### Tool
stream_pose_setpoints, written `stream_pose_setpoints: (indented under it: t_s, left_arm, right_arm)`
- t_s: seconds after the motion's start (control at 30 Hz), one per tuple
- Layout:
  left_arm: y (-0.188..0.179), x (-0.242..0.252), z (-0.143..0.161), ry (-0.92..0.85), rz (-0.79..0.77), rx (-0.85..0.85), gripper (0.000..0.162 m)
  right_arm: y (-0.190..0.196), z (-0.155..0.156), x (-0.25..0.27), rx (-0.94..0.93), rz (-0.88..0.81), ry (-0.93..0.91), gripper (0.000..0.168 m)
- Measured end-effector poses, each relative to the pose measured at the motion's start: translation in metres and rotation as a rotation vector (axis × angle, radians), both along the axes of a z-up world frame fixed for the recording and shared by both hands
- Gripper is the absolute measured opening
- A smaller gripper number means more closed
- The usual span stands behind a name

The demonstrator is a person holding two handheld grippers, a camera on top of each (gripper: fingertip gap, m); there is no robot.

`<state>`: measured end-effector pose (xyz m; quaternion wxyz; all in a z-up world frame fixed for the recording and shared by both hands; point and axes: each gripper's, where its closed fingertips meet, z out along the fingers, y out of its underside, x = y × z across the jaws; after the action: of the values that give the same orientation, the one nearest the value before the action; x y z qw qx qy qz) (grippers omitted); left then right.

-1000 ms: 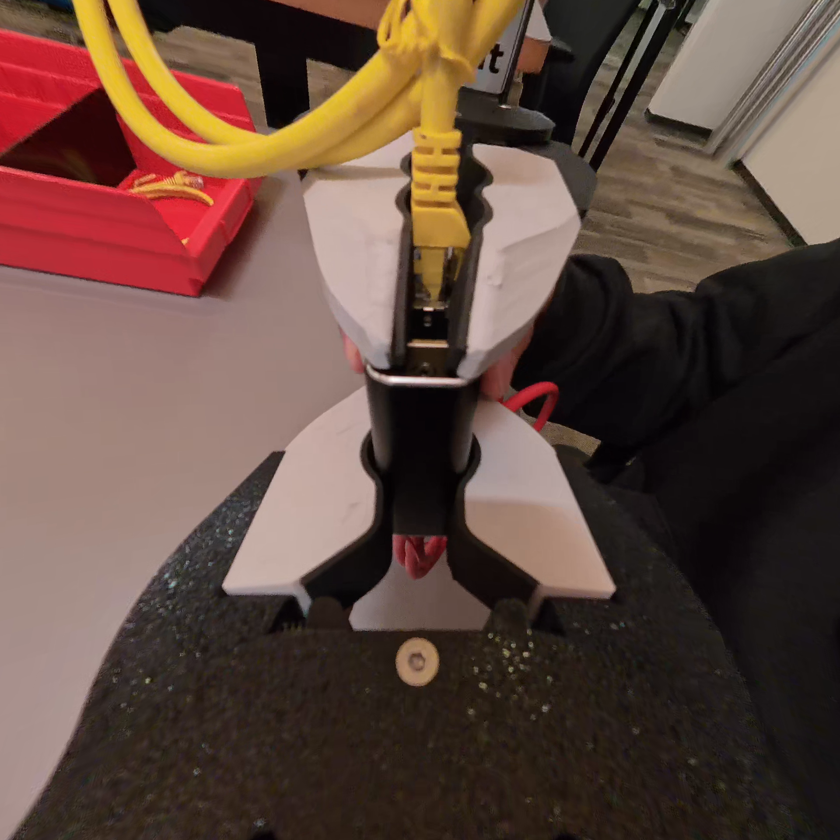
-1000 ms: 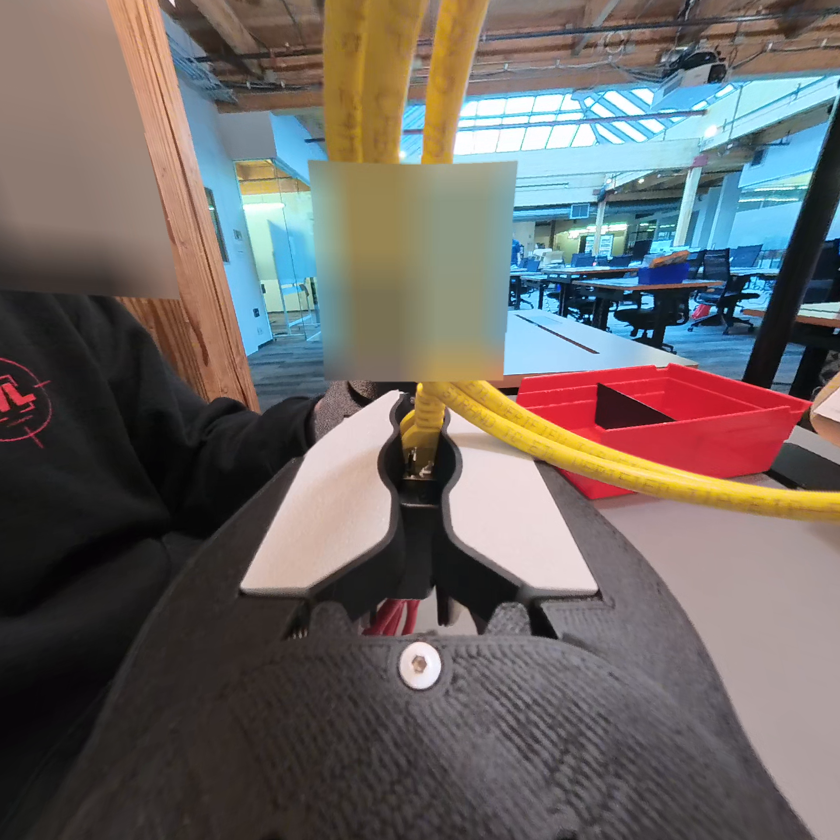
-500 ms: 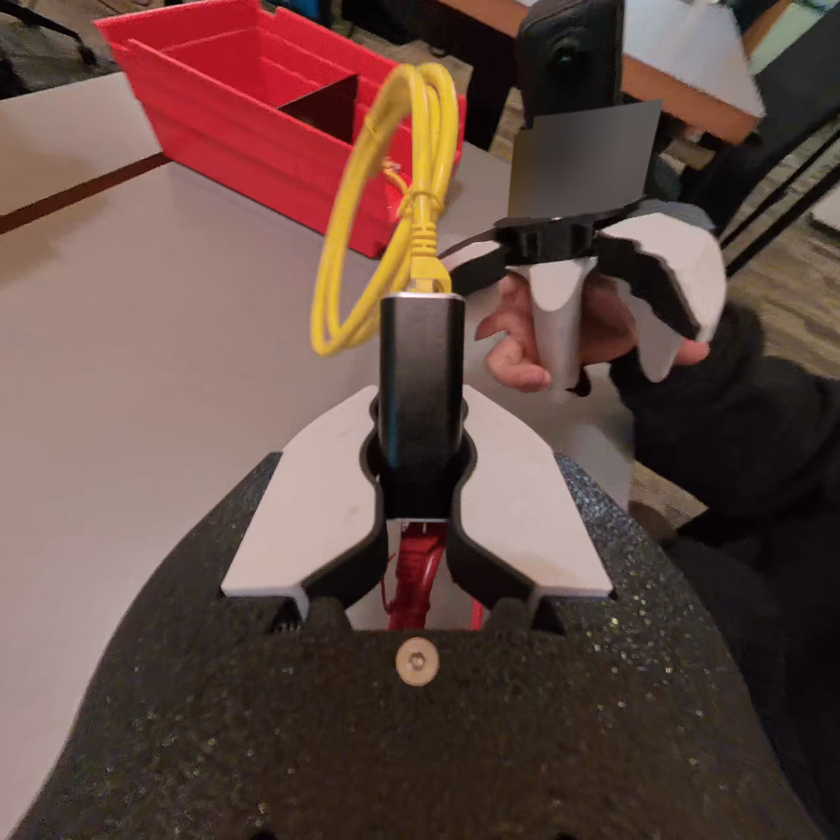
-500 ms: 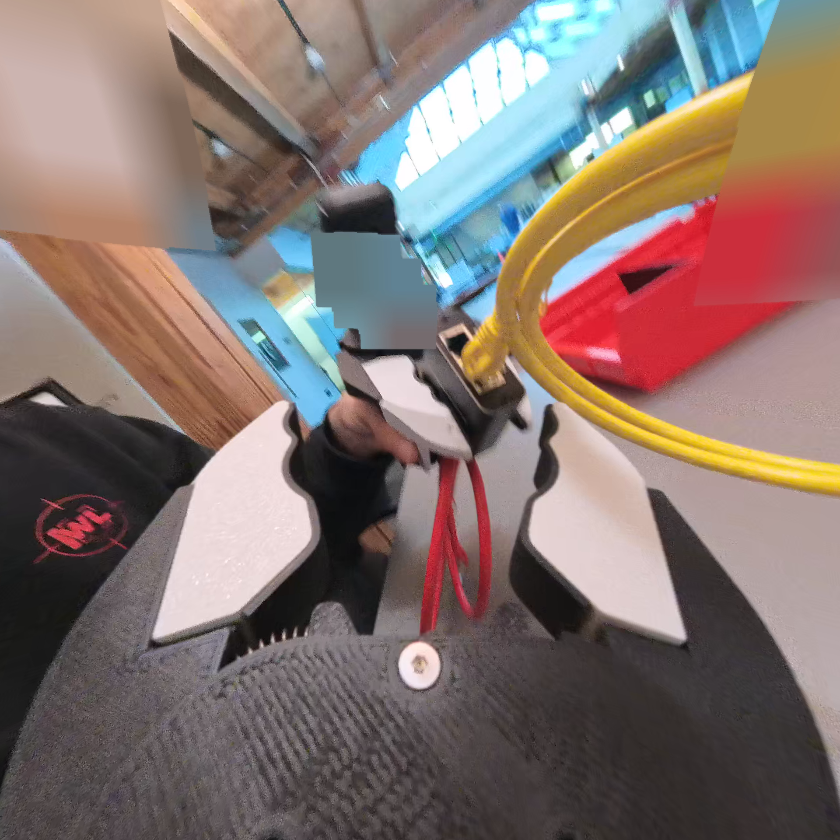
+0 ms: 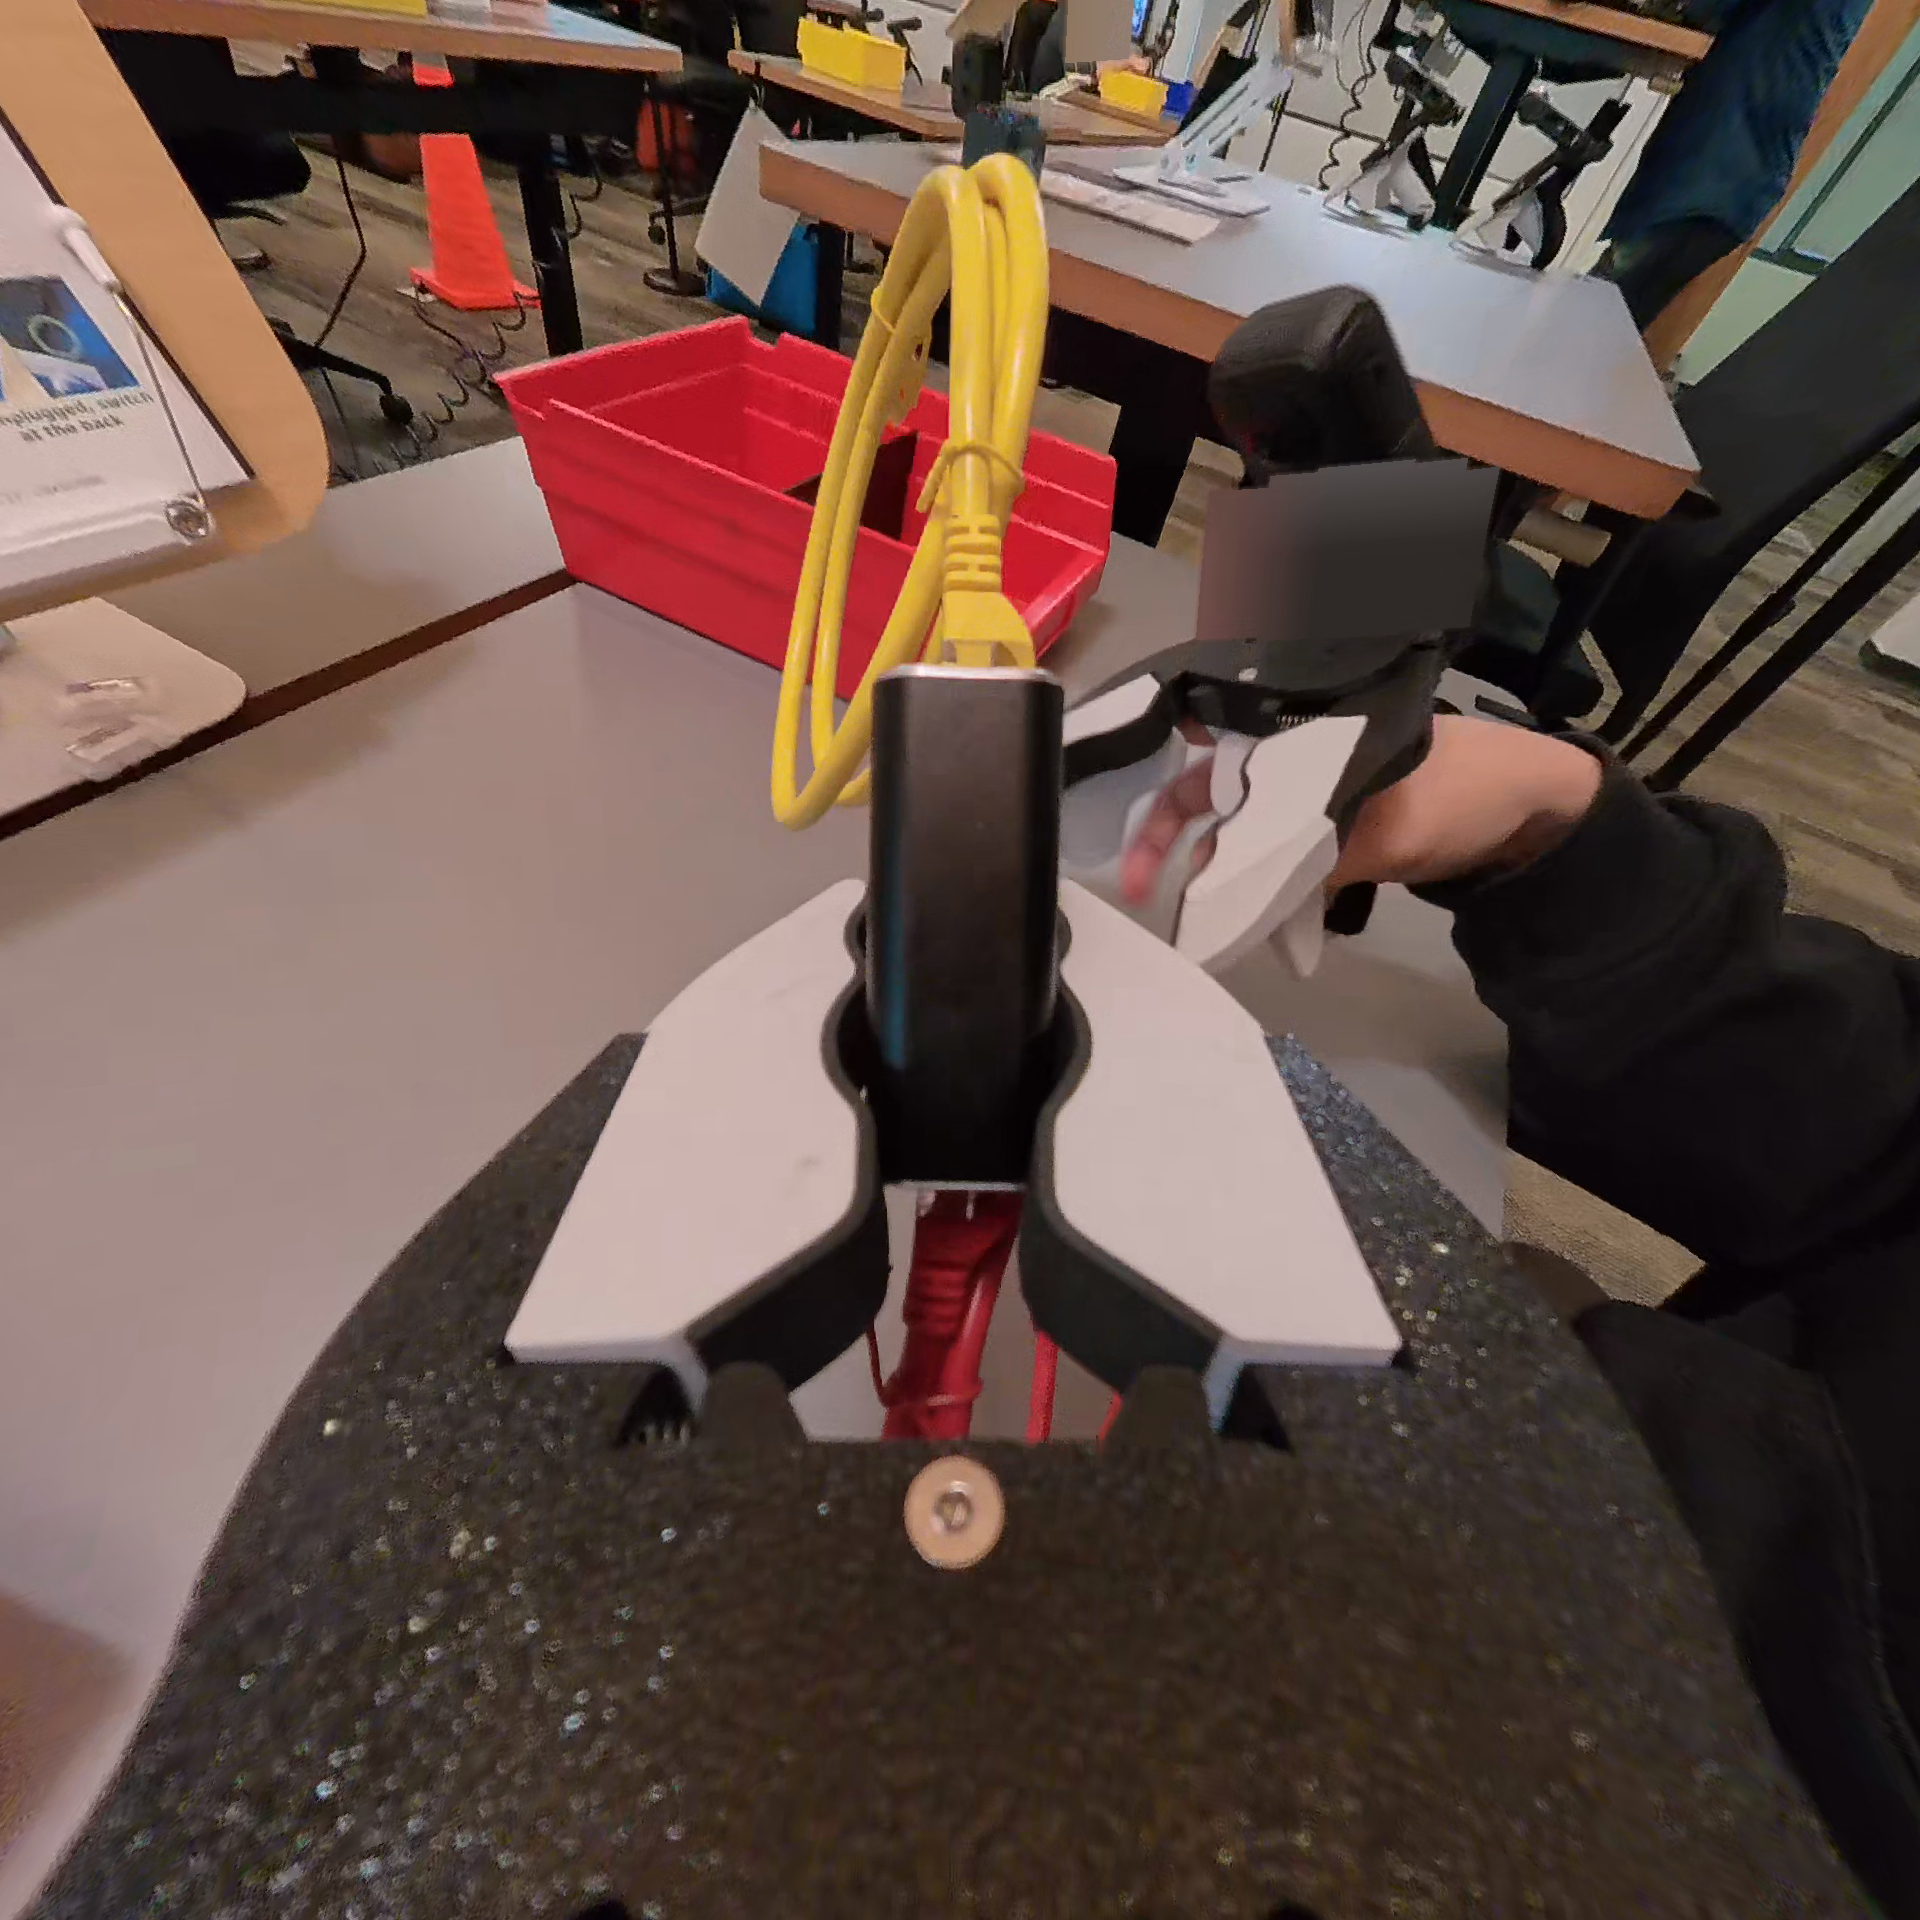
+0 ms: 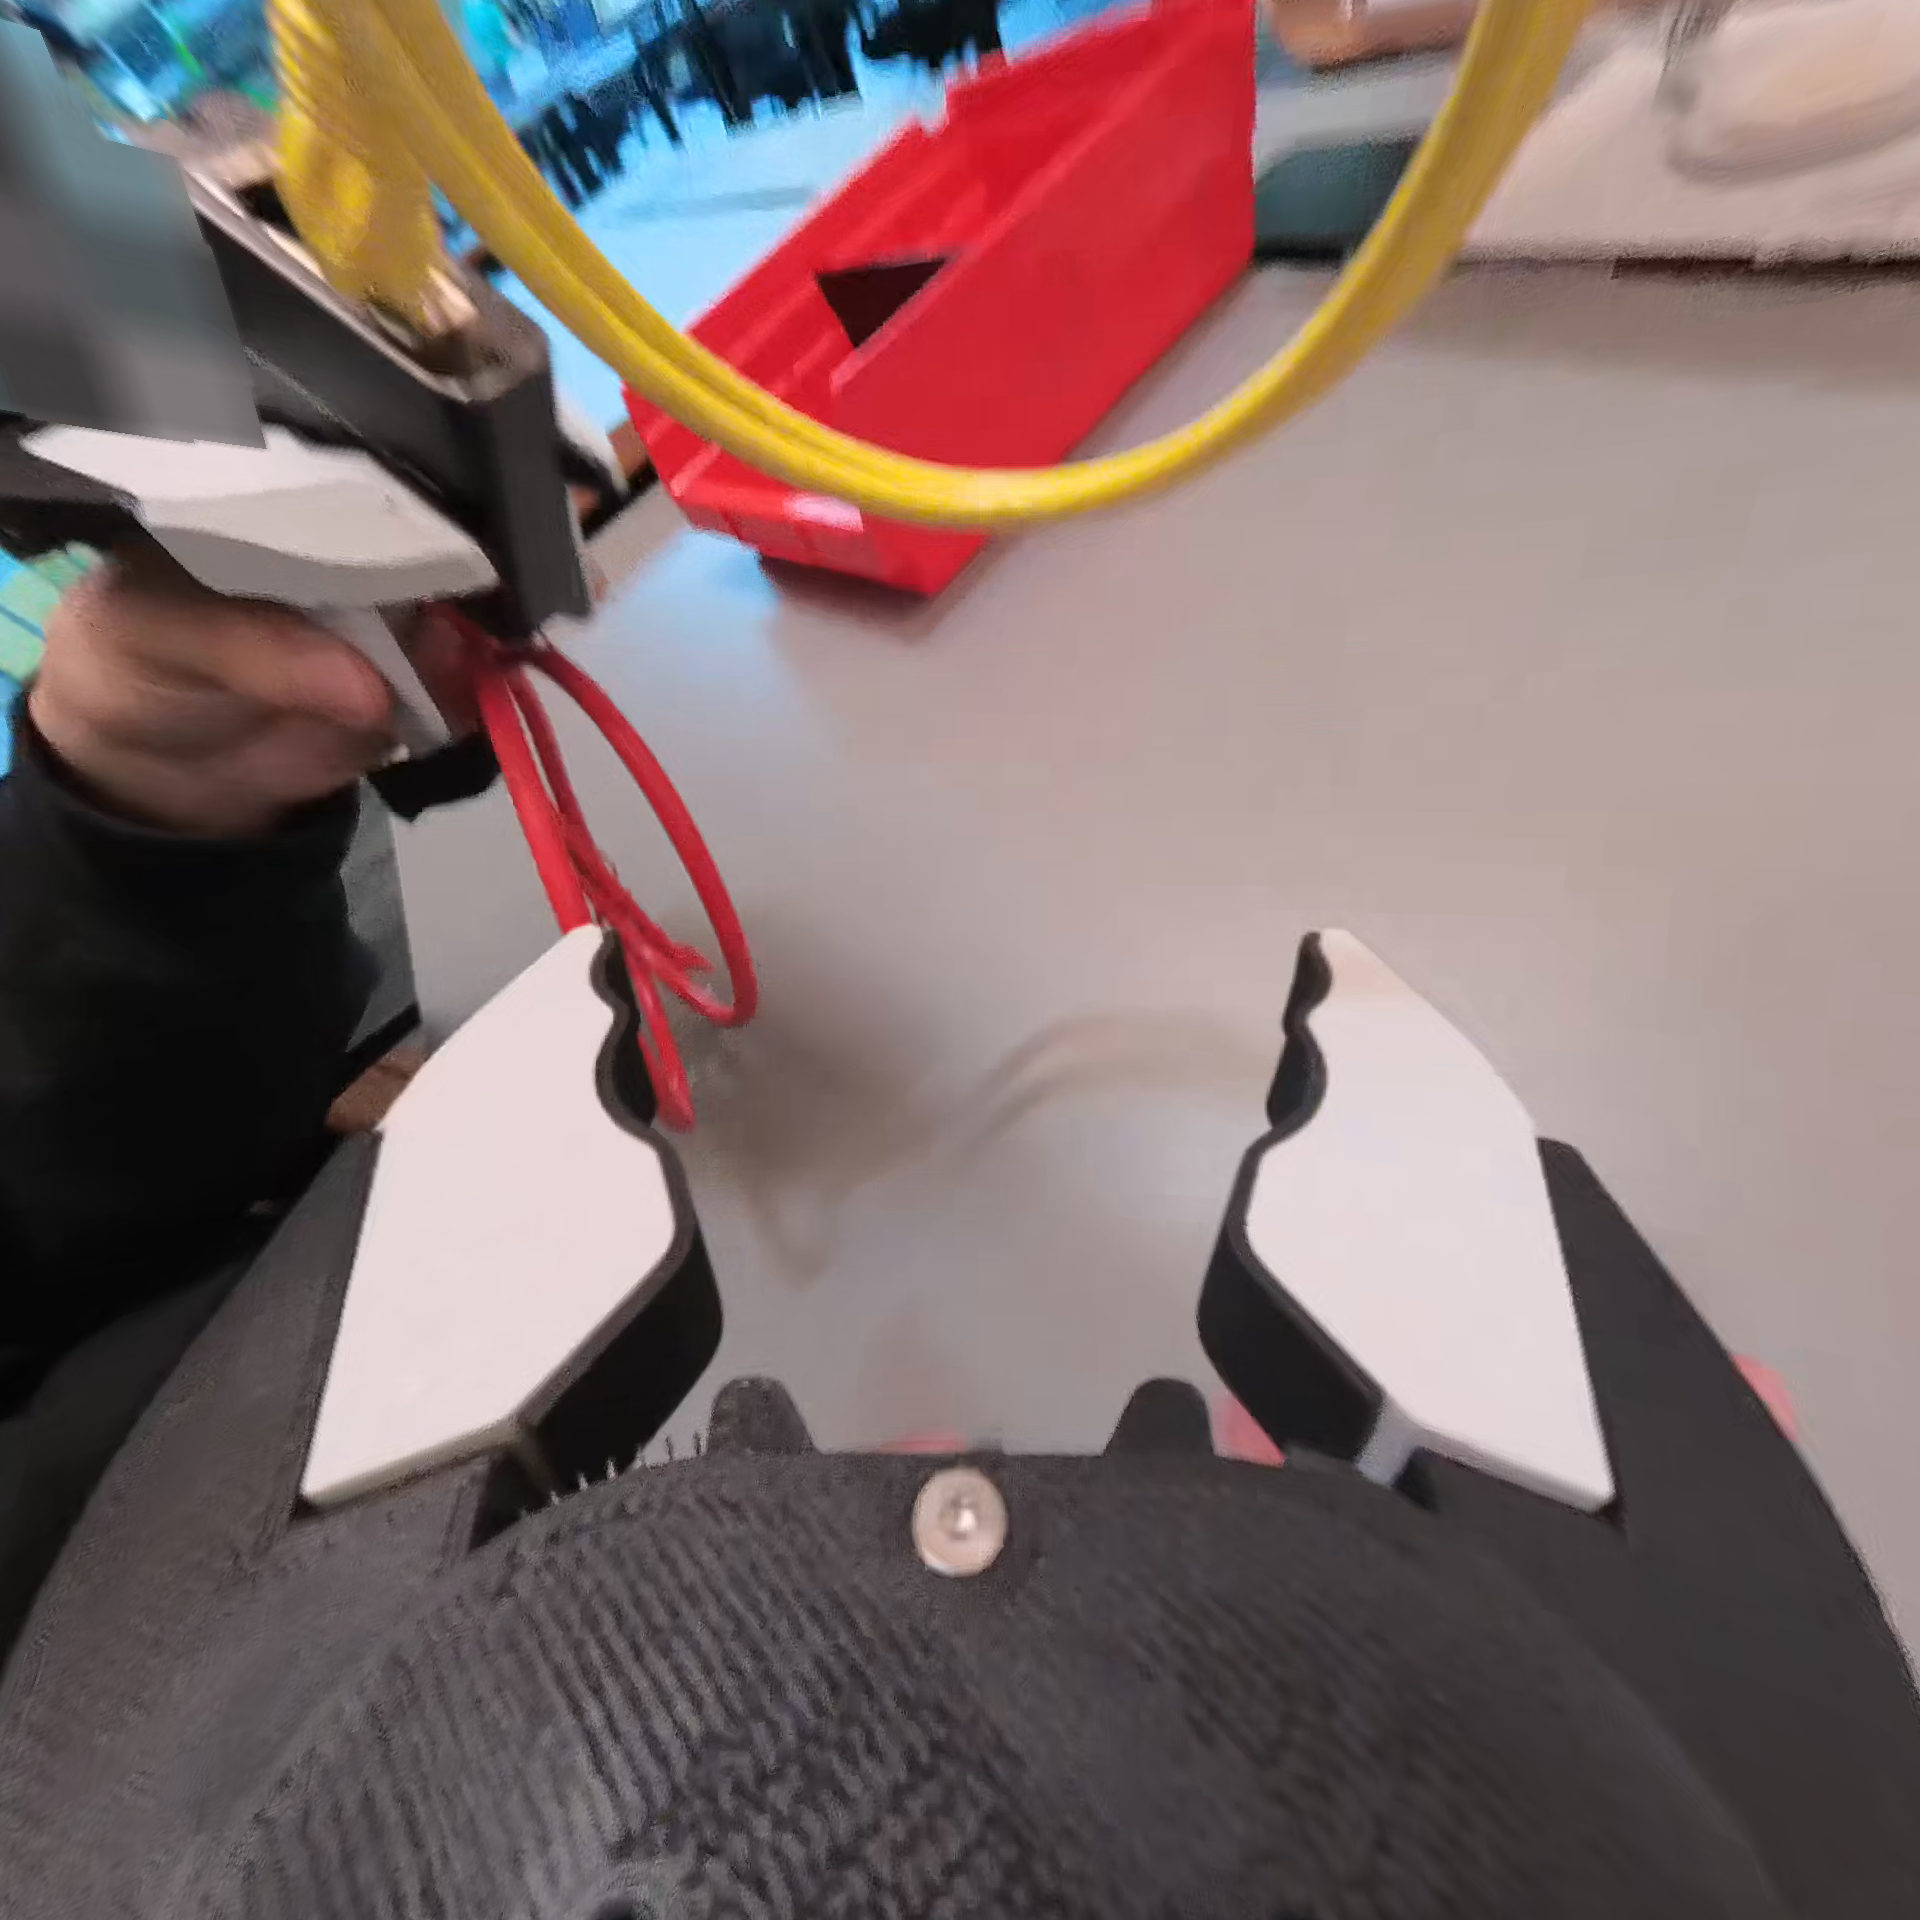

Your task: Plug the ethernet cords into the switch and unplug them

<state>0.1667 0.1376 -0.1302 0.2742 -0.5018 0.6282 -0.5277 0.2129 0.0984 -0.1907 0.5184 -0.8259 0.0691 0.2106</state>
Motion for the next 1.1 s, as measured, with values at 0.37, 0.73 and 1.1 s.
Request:
stream_pose_setpoints:
  t_s: [0.37, 0.73, 1.1]
  left_arm:
    - [-0.007, -0.002, 0.018, -0.107, -0.031, 0.045, 0.027]
    - [-0.015, -0.019, 0.044, -0.177, 0.013, 0.032, 0.027]
    - [-0.038, -0.041, 0.048, -0.159, 0.005, 0.098, 0.027]
  right_arm:
    - [-0.001, 0.070, -0.055, 0.389, 0.197, 0.012, 0.146]
    - [-0.008, 0.100, -0.071, 0.509, 0.317, 0.285, 0.069]
    - [-0.012, 0.108, -0.070, 0.553, 0.245, 0.239, 0.041]
